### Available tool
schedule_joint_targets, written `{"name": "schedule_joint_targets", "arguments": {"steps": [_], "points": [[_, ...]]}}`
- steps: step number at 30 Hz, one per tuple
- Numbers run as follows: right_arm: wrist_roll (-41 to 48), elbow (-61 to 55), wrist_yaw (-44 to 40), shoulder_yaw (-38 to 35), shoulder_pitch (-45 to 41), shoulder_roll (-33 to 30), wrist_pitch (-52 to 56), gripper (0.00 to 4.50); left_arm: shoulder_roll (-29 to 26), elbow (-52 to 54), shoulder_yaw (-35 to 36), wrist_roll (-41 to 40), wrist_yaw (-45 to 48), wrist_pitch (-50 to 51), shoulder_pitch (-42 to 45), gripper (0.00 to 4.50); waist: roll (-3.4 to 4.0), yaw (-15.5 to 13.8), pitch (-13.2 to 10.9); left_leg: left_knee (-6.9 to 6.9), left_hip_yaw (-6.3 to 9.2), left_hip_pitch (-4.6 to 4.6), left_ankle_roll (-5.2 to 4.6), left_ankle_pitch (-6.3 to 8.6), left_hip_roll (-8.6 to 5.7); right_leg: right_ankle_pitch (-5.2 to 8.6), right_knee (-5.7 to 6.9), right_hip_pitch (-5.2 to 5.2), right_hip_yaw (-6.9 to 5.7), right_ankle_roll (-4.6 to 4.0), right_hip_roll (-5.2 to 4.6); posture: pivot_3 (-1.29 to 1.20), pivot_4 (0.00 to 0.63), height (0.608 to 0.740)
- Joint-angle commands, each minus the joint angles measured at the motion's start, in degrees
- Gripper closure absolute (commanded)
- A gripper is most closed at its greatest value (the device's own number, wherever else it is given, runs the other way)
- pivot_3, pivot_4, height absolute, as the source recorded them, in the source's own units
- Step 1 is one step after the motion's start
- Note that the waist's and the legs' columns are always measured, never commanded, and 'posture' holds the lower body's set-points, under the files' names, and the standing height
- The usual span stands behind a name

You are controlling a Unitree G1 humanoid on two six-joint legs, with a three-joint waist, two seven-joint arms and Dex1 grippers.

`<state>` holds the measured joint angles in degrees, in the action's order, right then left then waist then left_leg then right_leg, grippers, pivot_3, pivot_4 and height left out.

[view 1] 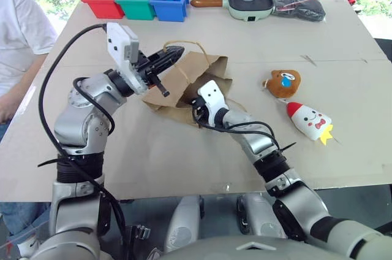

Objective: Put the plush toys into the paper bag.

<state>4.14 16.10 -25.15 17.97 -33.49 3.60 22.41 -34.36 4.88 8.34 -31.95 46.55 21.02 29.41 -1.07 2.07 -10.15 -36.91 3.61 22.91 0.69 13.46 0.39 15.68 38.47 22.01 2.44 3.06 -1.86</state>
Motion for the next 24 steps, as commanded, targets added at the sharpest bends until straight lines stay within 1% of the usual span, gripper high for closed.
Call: {"name": "schedule_joint_targets", "arguments": {"steps": [1,2,4,5,7,9,12,14,15,17,18,19,20,23,24], "points": [[2.29,-16.42,-3.07,-1.86,2.54,-4.86,5.14,1.42,-0.33,-0.74,0.73,1.16,1.46,-3.15,1.9,4.5,-0.01,-0.01,0.0,0.0,0.01,0.07,0.0,0.0,0.0,0.0,0.0,0.06,0.01,0.0,-0.03,0.0,0.15,0.74],[3.27,-20.41,-4.21,-2.05,3.47,-6.51,6.64,1.06,-0.12,-0.93,0.83,1.3,1.68,-3.66,1.95,4.5,-0.01,0.0,0.0,0.0,-0.01,0.09,0.0,0.0,0.0,0.0,0.0,0.11,0.03,0.0,-0.03,0.0,0.15,0.74],[5.99,-29.96,-6.57,-3.17,5.83,-10.73,11.06,0.04,0.32,-0.91,0.89,1.43,1.61,-3.89,2.01,4.5,-0.01,0.07,0.0,0.0,-0.01,0.17,-0.01,0.0,0.0,0.0,0.01,0.18,0.03,0.0,-0.04,0.0,0.15,0.74],[7.46,-35.65,-7.62,-4.67,7.31,-13.8,13.66,0.01,0.57,-0.86,0.82,1.53,1.46,-3.97,2.09,4.5,0.0,0.08,0.0,0.02,0.0,0.17,-0.01,0.0,0.01,0.0,0.01,0.19,0.02,0.01,-0.04,0.0,0.15,0.74],[11.14,-45.98,-8.77,-10.09,10.26,-20.32,20.98,0.01,1.17,-0.88,0.53,1.76,1.22,-4.32,2.3,4.5,0.01,0.07,-0.01,0.04,0.0,0.19,-0.01,0.01,0.01,0.0,0.01,0.21,0.01,0.01,-0.04,0.0,0.15,0.74],[12.82,-53.5,-8.07,-15.84,12.96,-26.48,28.55,0.01,1.7,-0.64,0.36,1.81,1.23,-4.48,2.26,4.5,-0.01,-0.15,0.0,0.02,0.03,0.27,-0.02,0.01,0.01,0.01,-0.04,0.22,-0.03,0.02,-0.06,0.0,0.15,0.74],[16.13,-59.51,-8.07,-23.2,16.08,-33.13,36.4,0.01,2.24,-0.41,0.27,1.79,1.43,-4.56,2.07,4.5,-0.02,-0.28,0.0,-0.03,0.01,0.33,-0.02,0.01,0.0,0.01,-0.09,0.2,-0.04,0.02,-0.07,0.0,0.15,0.74],[16.1,-61.26,-7.49,-26.7,18.46,-37.9,41.13,0.01,2.73,-0.33,0.27,1.49,1.63,-4.56,2.05,4.5,-0.02,-0.1,0.0,-0.04,-0.04,0.32,-0.02,0.01,0.0,0.01,-0.09,0.2,-0.05,0.02,-0.04,0.0,0.15,0.74],[14.43,-61.31,-7.15,-27.98,21.14,-41.6,42.39,0.01,3.13,-0.18,0.17,1.22,1.89,-4.64,2.08,4.5,-0.02,-0.09,0.0,-0.02,-0.07,0.29,-0.02,0.01,0.01,0.01,-0.08,0.2,-0.02,0.02,-0.04,0.0,0.15,0.74],[12.28,-58.59,-5.68,-30.16,26.32,-46.44,46.9,0.01,4.3,0.23,-0.14,0.37,2.49,-4.7,2.26,4.5,-0.04,-0.33,0.01,-0.02,-0.14,0.34,-0.02,0.01,-0.01,0.01,-0.09,0.19,-0.07,0.02,-0.04,0.0,0.15,0.74],[10.22,-56.85,-5.08,-28.69,29.17,-49.94,46.25,0.01,4.76,0.33,-0.26,-0.22,3.06,-4.44,2.29,4.5,-0.04,-0.52,0.01,-0.04,-0.18,0.39,-0.02,0.01,-0.01,0.01,-0.14,0.19,-0.11,0.02,-0.04,0.0,0.15,0.74],[9.56,-55.11,-5.24,-27.37,31.09,-51.69,44.96,0.01,5.05,0.32,-0.4,-0.58,3.68,-4.25,2.19,4.5,-0.04,-0.77,0.01,-0.1,-0.16,0.48,-0.02,0.01,-0.01,0.01,-0.21,0.2,-0.16,0.02,-0.04,0.0,0.15,0.74],[9.96,-53.76,-5.39,-26.93,31.85,-51.73,44.25,0.01,5.29,0.27,-0.48,-0.75,4.12,-4.27,2.11,4.5,-0.04,-0.77,0.01,-0.18,-0.16,0.56,-0.03,0.01,-0.02,0.0,-0.23,0.22,-0.17,0.02,-0.04,0.0,0.15,0.74],[7.03,-48.01,-4.2,-23.72,33.44,-51.99,38.08,0.75,5.73,0.58,-0.7,-1.75,5.58,-3.7,1.88,4.5,-0.05,-0.27,0.01,-0.25,-0.23,0.57,-0.04,0.01,0.0,0.0,-0.23,0.23,-0.1,0.03,-0.02,0.0,0.15,0.74],[6.12,-47.19,-4.26,-23.1,34.01,-52.39,35.41,1.23,5.87,0.67,-0.64,-1.86,5.72,-3.57,1.91,4.5,-0.1,-0.18,0.04,-0.26,-0.21,0.56,-0.04,0.01,0.01,0.0,-0.23,0.22,-0.1,0.04,0.01,0.0,0.15,0.74]]}}
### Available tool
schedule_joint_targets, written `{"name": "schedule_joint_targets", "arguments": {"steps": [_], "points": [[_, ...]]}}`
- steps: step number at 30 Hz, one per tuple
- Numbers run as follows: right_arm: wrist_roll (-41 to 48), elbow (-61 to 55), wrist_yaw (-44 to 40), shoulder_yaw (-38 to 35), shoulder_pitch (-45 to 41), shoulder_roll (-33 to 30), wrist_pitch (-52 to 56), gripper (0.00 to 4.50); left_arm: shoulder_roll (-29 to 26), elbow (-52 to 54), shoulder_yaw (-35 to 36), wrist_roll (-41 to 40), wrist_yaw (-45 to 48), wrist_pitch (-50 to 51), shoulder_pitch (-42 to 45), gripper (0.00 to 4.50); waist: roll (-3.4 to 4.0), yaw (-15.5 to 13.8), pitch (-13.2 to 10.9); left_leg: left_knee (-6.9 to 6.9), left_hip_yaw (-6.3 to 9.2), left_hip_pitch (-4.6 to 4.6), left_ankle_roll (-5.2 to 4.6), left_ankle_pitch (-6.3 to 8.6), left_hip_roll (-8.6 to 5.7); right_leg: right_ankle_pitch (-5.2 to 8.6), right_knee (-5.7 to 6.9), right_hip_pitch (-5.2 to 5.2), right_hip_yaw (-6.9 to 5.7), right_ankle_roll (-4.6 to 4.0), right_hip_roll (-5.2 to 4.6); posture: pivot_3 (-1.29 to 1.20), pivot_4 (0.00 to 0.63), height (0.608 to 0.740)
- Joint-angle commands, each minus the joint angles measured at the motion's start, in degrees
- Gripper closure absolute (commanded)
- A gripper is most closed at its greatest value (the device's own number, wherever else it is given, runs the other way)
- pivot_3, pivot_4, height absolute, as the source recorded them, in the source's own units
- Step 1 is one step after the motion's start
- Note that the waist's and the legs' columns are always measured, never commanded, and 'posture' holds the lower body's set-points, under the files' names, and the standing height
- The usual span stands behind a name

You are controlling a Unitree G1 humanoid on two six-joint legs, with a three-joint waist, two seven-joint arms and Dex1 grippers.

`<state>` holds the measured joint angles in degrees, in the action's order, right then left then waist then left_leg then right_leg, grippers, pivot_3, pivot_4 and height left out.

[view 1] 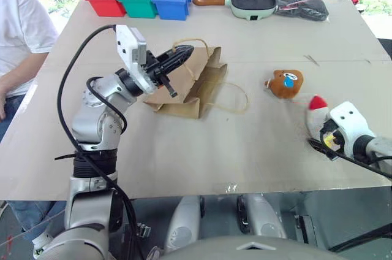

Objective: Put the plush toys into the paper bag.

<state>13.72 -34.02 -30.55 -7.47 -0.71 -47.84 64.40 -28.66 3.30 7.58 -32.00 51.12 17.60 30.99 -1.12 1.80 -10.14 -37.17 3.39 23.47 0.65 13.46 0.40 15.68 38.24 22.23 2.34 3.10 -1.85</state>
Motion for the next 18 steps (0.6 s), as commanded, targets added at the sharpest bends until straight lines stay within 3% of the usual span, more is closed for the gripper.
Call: {"name": "schedule_joint_targets", "arguments": {"steps": [1,7,12,18], "points": [[-4.05,3.1,0.78,2.45,1.73,-1.08,-9.96,1.68,0.24,2.42,0.28,-2.03,1.15,0.03,0.32,4.5,-0.05,0.09,0.03,-0.04,0.04,-0.02,0.0,0.0,0.02,0.0,0.0,-0.04,-0.02,0.0,0.04,0.0,0.15,0.74],[-4.48,3.6,0.22,-0.02,2.05,1.05,-20.36,4.38,0.72,4.77,1.81,-5.83,0.77,2.71,-1.14,4.5,-0.04,0.08,0.02,-0.13,0.05,0.05,0.0,0.0,0.02,0.0,0.0,-0.03,-0.02,0.02,0.04,0.0,0.15,0.74],[-1.77,0.87,-6.15,1.31,-1.97,1.6,-33.09,4.45,1.91,5.4,3.68,-11.02,-0.47,6.4,-0.99,4.5,0.0,0.09,-0.02,-0.14,0.09,0.09,0.0,0.0,0.02,0.0,0.0,-0.02,-0.07,0.02,0.03,0.0,0.15,0.74],[-5.42,4.34,-14.49,18.58,-21.28,4.5,-37.13,4.45,2.14,4.49,2.27,-11.69,1.4,6.9,0.17,4.5,0.0,0.36,-0.01,-0.14,0.14,0.04,0.01,0.0,0.06,-0.01,0.04,-0.02,-0.11,0.01,0.07,0.0,0.15,0.74]]}}
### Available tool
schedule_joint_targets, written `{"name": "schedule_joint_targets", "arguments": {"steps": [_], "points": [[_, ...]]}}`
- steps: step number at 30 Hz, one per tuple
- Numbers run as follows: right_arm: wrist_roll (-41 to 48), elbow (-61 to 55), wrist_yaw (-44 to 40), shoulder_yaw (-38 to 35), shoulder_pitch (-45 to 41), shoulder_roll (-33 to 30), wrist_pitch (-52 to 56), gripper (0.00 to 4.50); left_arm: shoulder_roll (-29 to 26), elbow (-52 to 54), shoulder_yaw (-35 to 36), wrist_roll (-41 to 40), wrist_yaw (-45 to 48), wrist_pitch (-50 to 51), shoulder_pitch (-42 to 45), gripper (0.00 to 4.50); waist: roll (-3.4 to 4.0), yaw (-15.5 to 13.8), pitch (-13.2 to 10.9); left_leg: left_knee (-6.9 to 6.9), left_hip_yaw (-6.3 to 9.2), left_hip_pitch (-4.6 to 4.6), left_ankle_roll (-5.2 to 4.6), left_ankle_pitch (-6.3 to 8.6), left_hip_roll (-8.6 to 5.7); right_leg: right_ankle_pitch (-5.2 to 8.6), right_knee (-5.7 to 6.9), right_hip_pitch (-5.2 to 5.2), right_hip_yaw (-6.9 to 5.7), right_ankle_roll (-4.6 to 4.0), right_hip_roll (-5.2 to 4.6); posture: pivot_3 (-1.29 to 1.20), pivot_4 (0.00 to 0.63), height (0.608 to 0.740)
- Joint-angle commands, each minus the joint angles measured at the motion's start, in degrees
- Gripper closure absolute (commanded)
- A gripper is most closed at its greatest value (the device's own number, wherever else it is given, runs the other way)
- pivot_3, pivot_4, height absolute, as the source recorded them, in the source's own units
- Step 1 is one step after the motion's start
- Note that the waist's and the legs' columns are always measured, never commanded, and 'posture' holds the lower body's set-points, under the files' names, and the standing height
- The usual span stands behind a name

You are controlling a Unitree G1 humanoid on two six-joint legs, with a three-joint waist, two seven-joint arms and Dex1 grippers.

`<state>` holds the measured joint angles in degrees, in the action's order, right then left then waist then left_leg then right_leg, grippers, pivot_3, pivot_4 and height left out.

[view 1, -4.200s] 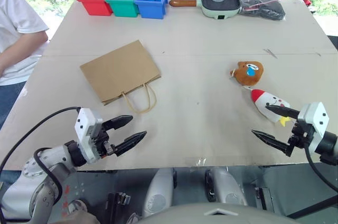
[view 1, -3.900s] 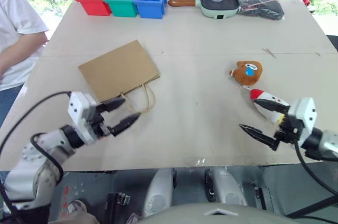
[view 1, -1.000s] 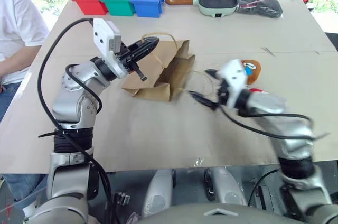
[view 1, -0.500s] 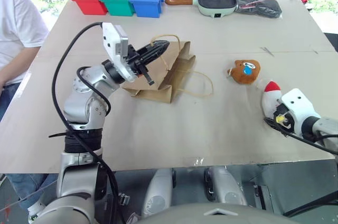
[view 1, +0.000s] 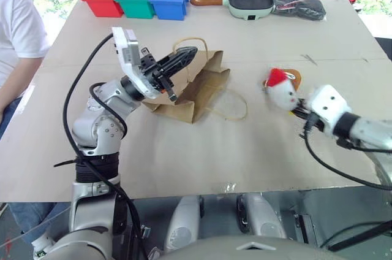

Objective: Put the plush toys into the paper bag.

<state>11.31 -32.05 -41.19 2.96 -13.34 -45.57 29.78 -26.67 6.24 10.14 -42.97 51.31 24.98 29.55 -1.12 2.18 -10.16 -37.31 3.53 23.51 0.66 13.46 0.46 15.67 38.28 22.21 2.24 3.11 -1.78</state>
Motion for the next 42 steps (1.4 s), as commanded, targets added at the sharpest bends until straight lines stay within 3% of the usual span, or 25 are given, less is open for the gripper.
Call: {"name": "schedule_joint_targets", "arguments": {"steps": [1,5,10,15,20,23,26,27,29,36,39,42], "points": [[-4.74,5.14,-5.55,12.07,-13.05,3.77,-3.46,4.45,0.56,1.49,-0.78,-0.53,1.35,-0.65,1.95,4.5,-0.01,0.02,0.0,-0.01,0.03,0.01,0.0,0.0,0.0,0.0,0.0,0.0,-0.04,0.0,0.0,0.0,0.15,0.74],[-11.04,16.07,-10.9,22.7,-25.58,8.47,-6.67,4.45,2.03,2.08,-2.33,-0.16,1.67,-0.95,2.59,4.5,0.0,-0.32,-0.01,-0.06,0.08,0.04,0.01,-0.01,-0.04,-0.01,0.01,0.01,-0.1,-0.01,-0.04,0.0,0.15,0.74],[-16.84,33.61,-15.5,30.28,-38.01,16.23,-12.92,4.45,3.29,5.14,-3.79,-0.44,1.21,-0.74,1.22,4.5,-0.01,-0.34,-0.01,-0.08,0.07,0.31,0.25,-0.15,-0.08,-0.02,0.08,0.33,-0.03,-0.03,-0.14,0.0,0.15,0.74],[-20.86,50.8,-16.15,32.35,-45.83,23.31,-20.63,4.45,4.05,9.38,-4.02,-1.15,-0.39,-0.21,-2.4,4.5,-0.01,0.0,-0.01,-0.06,0.04,0.29,0.25,-0.15,-0.07,-0.02,0.2,0.45,0.06,-0.03,-0.15,0.0,0.15,0.74],[-22.92,58.27,-17.73,31.36,-49.28,26.49,-25.19,4.45,3.76,11.13,-2.58,-1.67,-2.16,0.1,-4.13,4.5,-0.01,-0.01,-0.01,-0.06,0.07,0.29,0.24,-0.14,-0.07,-0.02,0.38,0.54,0.1,-0.03,-0.15,0.0,0.15,0.74],[-18.35,60.75,-22.26,28.96,-49.71,30.49,-25.11,3.46,3.83,11.41,-2.32,-1.18,-2.79,-0.5,-5.45,4.5,0.0,0.11,-0.01,-0.07,0.08,0.22,0.21,-0.12,-0.07,-0.02,0.48,0.54,0.13,-0.03,-0.15,0.0,0.15,0.74],[-16.73,57.3,-23.79,27.15,-46.96,30.24,-24.61,2.08,4.12,11.78,-2.24,-0.86,-3.61,-1.14,-6.17,4.5,0.0,0.04,-0.02,-0.06,0.11,0.22,0.17,-0.1,-0.06,-0.02,0.54,0.56,0.11,-0.04,-0.14,0.0,0.15,0.74],[-16.51,55.28,-23.97,26.58,-45.93,29.48,-23.92,1.89,4.04,11.83,-2.03,-0.82,-3.8,-1.34,-6.42,4.5,0.0,-0.13,-0.02,-0.07,0.14,0.23,0.17,-0.1,-0.06,-0.02,0.54,0.56,0.1,-0.04,-0.15,0.0,0.15,0.74],[-13.71,46.13,-24.4,22.28,-41.57,25.18,-17.28,0.9,3.18,11.31,-0.88,-0.26,-4.02,-2.11,-7.35,4.5,0.0,-0.61,-0.02,-0.07,0.16,0.27,0.16,-0.09,-0.08,-0.02,0.52,0.56,0.09,-0.03,-0.19,0.0,0.15,0.74],[-2.16,19.86,-19.68,3.11,-28.24,12.75,8.55,0.9,2.59,10.56,0.81,1.42,-6.09,-3.96,-8.29,4.5,0.02,-1.2,-0.02,-0.08,0.14,0.25,0.02,-0.01,-0.12,-0.02,0.5,0.54,0.13,-0.04,-0.22,0.0,0.15,0.74],[-3.17,18.34,-14.11,-2.49,-24.38,9.65,14.09,0.9,3.07,10.31,1.12,1.37,-7.16,-4.12,-7.76,4.5,0.02,-1.28,-0.02,-0.08,0.08,0.2,0.01,-0.01,-0.08,-0.01,0.54,0.54,0.15,-0.04,-0.15,0.0,0.15,0.74],[-9.8,25.37,-5.93,-0.14,-23.45,7.34,15.86,0.9,3.64,10.24,0.8,1.16,-8.01,-4.08,-7.1,4.5,0.01,-1.33,-0.02,-0.1,-0.03,0.22,0.01,-0.01,-0.12,-0.01,0.53,0.53,0.17,-0.04,-0.2,0.0,0.15,0.74]]}}
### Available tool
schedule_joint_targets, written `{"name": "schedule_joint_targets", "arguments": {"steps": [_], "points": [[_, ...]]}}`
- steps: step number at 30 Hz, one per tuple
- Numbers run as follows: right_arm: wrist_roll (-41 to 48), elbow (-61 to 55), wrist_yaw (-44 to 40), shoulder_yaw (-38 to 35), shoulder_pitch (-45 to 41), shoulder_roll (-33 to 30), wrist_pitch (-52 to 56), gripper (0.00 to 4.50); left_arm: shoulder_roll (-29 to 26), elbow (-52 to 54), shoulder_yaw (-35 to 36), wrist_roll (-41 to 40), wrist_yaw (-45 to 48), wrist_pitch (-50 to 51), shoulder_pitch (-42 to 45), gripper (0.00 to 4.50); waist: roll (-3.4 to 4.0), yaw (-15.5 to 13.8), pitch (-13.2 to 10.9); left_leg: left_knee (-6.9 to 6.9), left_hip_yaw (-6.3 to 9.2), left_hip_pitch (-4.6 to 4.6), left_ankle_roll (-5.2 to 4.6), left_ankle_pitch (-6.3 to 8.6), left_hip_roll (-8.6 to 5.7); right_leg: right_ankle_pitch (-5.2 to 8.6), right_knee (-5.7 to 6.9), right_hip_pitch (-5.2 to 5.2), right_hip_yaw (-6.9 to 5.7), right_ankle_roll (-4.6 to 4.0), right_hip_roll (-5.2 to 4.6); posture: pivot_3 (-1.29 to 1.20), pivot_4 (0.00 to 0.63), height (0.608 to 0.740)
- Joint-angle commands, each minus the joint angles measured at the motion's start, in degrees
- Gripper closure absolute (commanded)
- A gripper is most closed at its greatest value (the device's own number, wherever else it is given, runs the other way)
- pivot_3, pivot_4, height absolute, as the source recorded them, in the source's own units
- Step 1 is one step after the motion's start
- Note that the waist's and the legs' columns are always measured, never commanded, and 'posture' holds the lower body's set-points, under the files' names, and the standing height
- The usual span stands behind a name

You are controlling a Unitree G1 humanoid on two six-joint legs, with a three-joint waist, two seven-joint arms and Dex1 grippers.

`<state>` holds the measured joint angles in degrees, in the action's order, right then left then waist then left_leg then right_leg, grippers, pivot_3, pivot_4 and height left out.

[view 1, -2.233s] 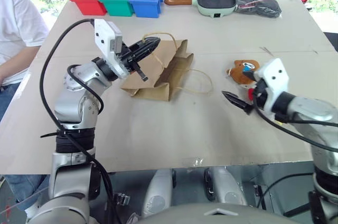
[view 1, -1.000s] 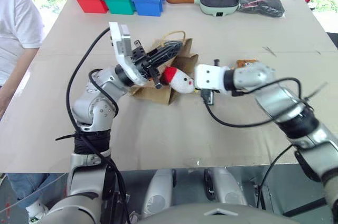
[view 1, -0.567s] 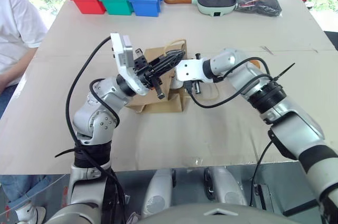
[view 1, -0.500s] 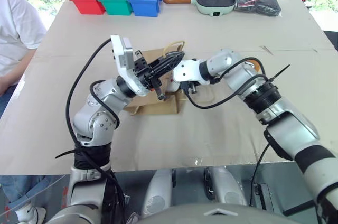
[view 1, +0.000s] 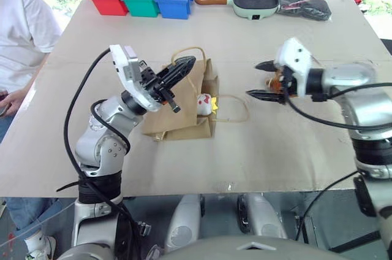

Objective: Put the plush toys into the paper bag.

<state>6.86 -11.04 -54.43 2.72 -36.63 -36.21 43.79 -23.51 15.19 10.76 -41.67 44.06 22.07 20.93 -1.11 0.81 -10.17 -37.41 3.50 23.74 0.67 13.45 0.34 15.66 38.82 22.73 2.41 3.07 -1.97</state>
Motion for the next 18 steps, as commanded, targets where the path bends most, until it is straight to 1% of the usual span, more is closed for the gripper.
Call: {"name": "schedule_joint_targets", "arguments": {"steps": [1,4,6,7,8,10,11,13,16,18], "points": [[-6.69,7.44,8.97,1.6,-0.38,-1.93,1.79,0.9,0.66,1.38,-0.05,-0.2,-0.87,-1.11,1.67,4.5,0.0,0.11,0.0,-0.01,-0.07,-0.01,0.0,0.0,-0.01,0.0,0.0,0.0,0.06,0.01,0.0,0.0,0.15,0.74],[-8.99,16.58,11.77,4.86,-1.88,-0.1,-0.27,0.9,1.03,1.47,-0.64,-0.32,-0.87,-0.88,2.22,4.5,-0.01,0.39,0.0,0.0,-0.24,-0.05,0.0,0.0,0.01,0.0,0.02,0.0,0.06,0.0,0.05,0.0,0.15,0.74],[-10.06,22.68,12.77,6.21,-2.93,1.12,-3.72,1.41,1.12,1.53,-0.94,-0.41,-0.87,-0.7,2.73,4.5,-0.01,0.73,0.0,0.02,-0.25,-0.04,0.0,0.0,0.03,0.0,0.02,0.02,0.06,0.0,0.08,0.0,0.15,0.74],[-10.35,24.39,13.09,6.5,-3.35,1.48,-5.14,1.72,1.1,1.43,-0.96,-0.45,-0.82,-0.68,2.88,4.5,-0.01,0.86,0.0,0.02,-0.25,-0.04,0.0,0.0,0.04,0.0,0.01,0.02,0.06,0.0,0.09,0.0,0.15,0.74],[-10.58,25.15,13.43,6.44,-3.56,1.46,-7.26,2.15,1.11,1.33,-0.94,-0.54,-0.76,-0.67,3.01,4.5,-0.01,0.97,0.01,0.01,-0.26,-0.03,0.0,0.0,0.04,0.0,0.01,0.02,0.07,0.0,0.08,0.0,0.15,0.74],[-9.77,24.1,12.99,5.15,-3.14,0.94,-10.46,3.04,1.39,1.16,-0.74,-1.1,-1.07,-0.46,3.2,4.5,-0.03,1.07,0.02,0.0,-0.25,-0.01,0.0,0.0,0.03,0.0,0.0,0.01,0.06,0.0,0.06,0.0,0.15,0.74],[-9.24,23.28,12.85,4.25,-2.67,0.58,-12.01,3.57,1.57,1.13,-0.61,-1.46,-1.25,-0.36,3.26,4.5,-0.02,1.1,0.01,-0.01,-0.24,-0.01,0.0,0.0,0.03,0.0,0.0,0.0,0.05,0.0,0.06,0.0,0.15,0.74],[-7.94,19.8,10.45,3.36,-0.58,-0.72,-20.73,4.43,2.1,1.27,-0.04,-3.19,-1.48,0.29,3.39,4.5,-0.02,1.03,0.01,0.0,-0.21,0.0,0.0,0.0,0.03,0.0,0.0,0.0,0.03,0.01,0.06,0.0,0.15,0.74],[-2.78,11.15,6.49,1.59,1.99,-0.13,-24.74,4.48,1.98,1.19,0.48,-4.49,-1.82,1.18,3.46,4.5,-0.02,1.12,0.0,0.0,-0.18,0.03,0.0,0.0,0.03,0.0,-0.03,0.0,0.01,0.01,0.06,0.0,0.15,0.74],[-2.82,6.36,5.14,3.42,2.51,-0.24,-26.32,4.48,1.75,1.08,0.43,-5.03,-1.38,1.69,3.64,4.5,-0.01,1.52,0.0,0.01,-0.09,0.0,0.0,0.0,0.07,0.0,-0.02,0.01,0.05,0.01,0.07,0.0,0.15,0.74]]}}
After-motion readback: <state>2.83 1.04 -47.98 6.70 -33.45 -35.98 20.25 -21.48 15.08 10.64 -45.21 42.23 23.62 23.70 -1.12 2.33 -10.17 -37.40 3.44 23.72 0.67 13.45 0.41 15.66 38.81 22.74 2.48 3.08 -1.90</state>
